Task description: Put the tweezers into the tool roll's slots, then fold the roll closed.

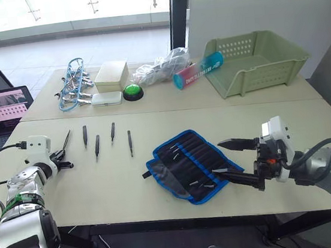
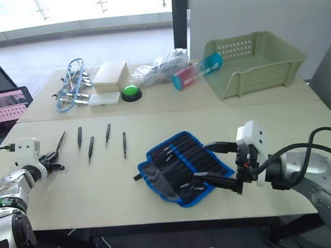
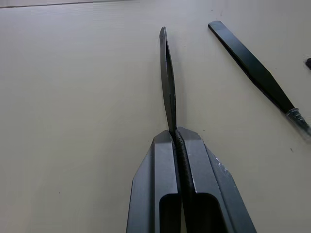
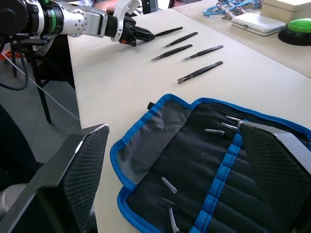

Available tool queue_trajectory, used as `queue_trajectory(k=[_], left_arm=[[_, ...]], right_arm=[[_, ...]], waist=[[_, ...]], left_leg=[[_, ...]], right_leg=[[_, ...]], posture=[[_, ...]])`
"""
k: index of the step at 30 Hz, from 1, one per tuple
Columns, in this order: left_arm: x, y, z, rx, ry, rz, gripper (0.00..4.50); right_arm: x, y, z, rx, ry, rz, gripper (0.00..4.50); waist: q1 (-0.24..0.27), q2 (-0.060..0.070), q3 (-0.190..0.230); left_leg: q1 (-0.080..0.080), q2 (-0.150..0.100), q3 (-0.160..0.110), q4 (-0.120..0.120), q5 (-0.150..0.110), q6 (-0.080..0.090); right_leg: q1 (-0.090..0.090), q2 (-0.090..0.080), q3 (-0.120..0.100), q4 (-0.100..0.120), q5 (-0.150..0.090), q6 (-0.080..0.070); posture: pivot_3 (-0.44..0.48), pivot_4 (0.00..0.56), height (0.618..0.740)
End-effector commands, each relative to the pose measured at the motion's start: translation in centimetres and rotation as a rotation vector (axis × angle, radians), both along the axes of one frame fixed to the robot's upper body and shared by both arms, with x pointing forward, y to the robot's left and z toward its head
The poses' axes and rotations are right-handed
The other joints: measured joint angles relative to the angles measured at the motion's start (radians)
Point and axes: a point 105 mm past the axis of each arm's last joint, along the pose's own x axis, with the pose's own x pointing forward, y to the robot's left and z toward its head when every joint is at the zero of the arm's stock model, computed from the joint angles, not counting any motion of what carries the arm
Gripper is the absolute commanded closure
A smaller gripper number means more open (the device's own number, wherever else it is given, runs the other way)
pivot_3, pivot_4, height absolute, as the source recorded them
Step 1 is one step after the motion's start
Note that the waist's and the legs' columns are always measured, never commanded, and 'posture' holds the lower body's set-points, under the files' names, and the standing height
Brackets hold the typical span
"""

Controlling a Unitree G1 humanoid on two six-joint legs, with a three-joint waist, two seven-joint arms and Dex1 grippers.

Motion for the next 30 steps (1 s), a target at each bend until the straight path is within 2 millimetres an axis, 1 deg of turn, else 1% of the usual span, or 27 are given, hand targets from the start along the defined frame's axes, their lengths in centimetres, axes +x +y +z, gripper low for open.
queue_trajectory(k=[1,4,5,6,8,9,11,13,14,17,19,20,21,22,23,24,25,30], left_arm=[[0.4,0.3,4.4,0.033,-0.164,-0.040,4.48],[0.1,-0.4,6.9,0.054,-0.264,-0.150,4.48],[0.0,-0.6,7.4,0.054,-0.283,-0.175,4.48],[-0.3,-1.2,8.1,0.048,-0.304,-0.237,4.48],[-1.0,-2.4,9.0,0.039,-0.325,-0.350,4.50],[-1.7,-3.9,9.4,0.024,-0.313,-0.448,4.50],[-3.1,-6.7,9.7,-0.018,-0.273,-0.589,4.50],[-4.5,-9.4,10.3,-0.083,-0.241,-0.692,4.50],[-5.1,-10.5,10.5,-0.111,-0.226,-0.728,4.50],[-6.6,-13.4,10.2,-0.144,-0.146,-0.818,4.50],[-7.2,-14.7,10.0,-0.150,-0.109,-0.850,4.50],[-7.5,-15.7,9.5,-0.153,-0.074,-0.867,4.50],[-8.0,-17.2,8.8,-0.176,-0.012,-0.914,4.50],[-8.5,-18.1,8.3,-0.192,0.034,-0.946,4.50],[-8.7,-19.2,7.7,-0.240,0.091,-0.966,4.50],[-8.6,-19.8,7.4,-0.270,0.121,-0.967,4.50],[-8.5,-20.3,7.0,-0.273,0.149,-0.967,4.50],[-8.6,-21.8,5.1,-0.174,0.253,-0.976,4.50]], right_arm=[[-0.3,0.4,-0.4,-0.035,-0.022,-0.003,0.00],[0.4,0.3,-1.6,-0.035,-0.007,-0.066,0.00],[0.6,0.2,-1.8,-0.036,-0.006,-0.083,0.00],[1.1,-0.1,-2.2,-0.035,-0.009,-0.128,0.00],[2.0,-0.6,-2.8,-0.040,-0.026,-0.202,0.52],[2.5,-1.1,-3.4,-0.039,-0.029,-0.251,0.81],[2.8,-1.4,-4.3,-0.035,-0.024,-0.296,1.45],[2.8,-1.4,-5.2,-0.028,-0.012,-0.321,2.25],[2.8,-1.4,-5.5,-0.027,-0.010,-0.332,2.53],[3.1,-1.3,-6.3,-0.032,-0.020,-0.369,3.59],[3.4,-1.3,-6.7,-0.035,-0.024,-0.401,4.28],[3.6,-1.4,-7.2,-0.053,-0.024,-0.419,4.45],[3.8,-1.4,-7.8,-0.064,-0.014,-0.444,4.45],[4.0,-1.3,-8.3,-0.072,-0.008,-0.460,4.45],[4.1,-1.2,-8.9,-0.087,0.003,-0.475,4.45],[4.2,-1.1,-9.2,-0.081,0.013,-0.488,4.45],[4.2,-0.9,-9.5,-0.083,0.022,-0.488,4.45],[4.0,-0.9,-10.7,-0.122,0.052,-0.525,4.45]], waist=[[0.000,0.000,0.000],[0.000,-0.002,0.000],[-0.001,-0.002,0.000],[-0.001,-0.002,0.000],[-0.006,-0.002,0.000],[-0.006,-0.001,0.000],[-0.009,-0.001,0.000],[-0.010,-0.001,0.000],[-0.009,-0.001,0.000],[-0.008,-0.002,0.000],[-0.010,-0.001,0.000],[-0.013,-0.001,0.000],[-0.015,-0.001,0.000],[-0.016,-0.001,0.000],[-0.017,-0.002,0.000],[-0.016,-0.001,0.000],[-0.016,-0.001,0.000],[-0.022,-0.002,0.000]], left_leg=[[0.000,0.000,0.000,0.000,0.000,0.000],[0.000,0.000,-0.001,0.000,0.000,0.000],[-0.001,0.000,-0.001,0.000,0.000,0.000],[-0.001,0.000,-0.001,0.000,0.000,-0.001],[-0.001,0.000,-0.001,0.000,0.000,-0.001],[0.000,0.000,-0.001,0.000,0.000,-0.001],[0.000,0.001,-0.001,-0.001,0.000,-0.001],[0.000,0.001,-0.001,0.000,0.000,-0.001],[0.000,0.001,-0.001,0.000,0.000,-0.001],[-0.001,0.000,-0.001,0.001,0.001,-0.001],[0.000,0.000,-0.001,0.001,0.001,-0.001],[0.001,0.000,-0.001,0.000,0.001,-0.001],[0.001,0.000,-0.001,0.000,0.000,-0.001],[0.001,0.000,-0.001,0.000,0.000,-0.001],[0.001,0.000,-0.001,0.000,0.000,-0.001],[0.001,0.000,-0.001,0.000,0.000,-0.001],[0.001,0.000,-0.001,0.000,0.000,-0.001],[0.002,0.000,-0.001,0.000,0.000,-0.001]], right_leg=[[0.000,0.000,0.000,0.000,0.000,0.000],[0.000,0.000,-0.001,0.000,0.000,0.000],[0.000,0.000,-0.001,0.000,0.000,0.000],[0.000,0.000,-0.001,0.000,0.000,0.000],[0.000,0.000,-0.001,0.000,0.000,0.000],[0.000,0.000,-0.001,0.001,0.000,0.000],[0.000,0.000,0.000,0.002,0.000,0.000],[-0.001,0.000,0.000,0.005,0.000,0.000],[-0.001,0.000,0.000,0.005,0.000,0.000],[-0.001,0.000,0.000,0.003,0.000,0.000],[0.000,0.000,0.000,0.003,0.000,0.000],[0.000,0.000,0.001,0.003,0.000,0.000],[0.000,0.000,0.001,0.003,0.000,0.000],[0.000,0.000,0.001,0.003,0.000,0.000],[0.000,0.001,0.001,0.003,0.000,0.000],[0.000,0.001,0.001,0.003,0.000,0.000],[0.000,0.001,0.001,0.003,0.000,0.000],[0.000,0.001,0.002,0.003,0.000,0.000]], posture=[[0.000,0.150,0.740],[0.000,0.150,0.740],[0.000,0.150,0.740],[0.000,0.150,0.740],[0.000,0.150,0.740],[0.000,0.150,0.740],[0.000,0.150,0.740],[0.000,0.150,0.740],[0.000,0.150,0.740],[0.000,0.150,0.740],[0.000,0.150,0.740],[0.000,0.150,0.740],[0.000,0.150,0.740],[0.000,0.150,0.740],[0.000,0.150,0.740],[0.000,0.150,0.740],[0.000,0.150,0.740],[0.000,0.150,0.740]])
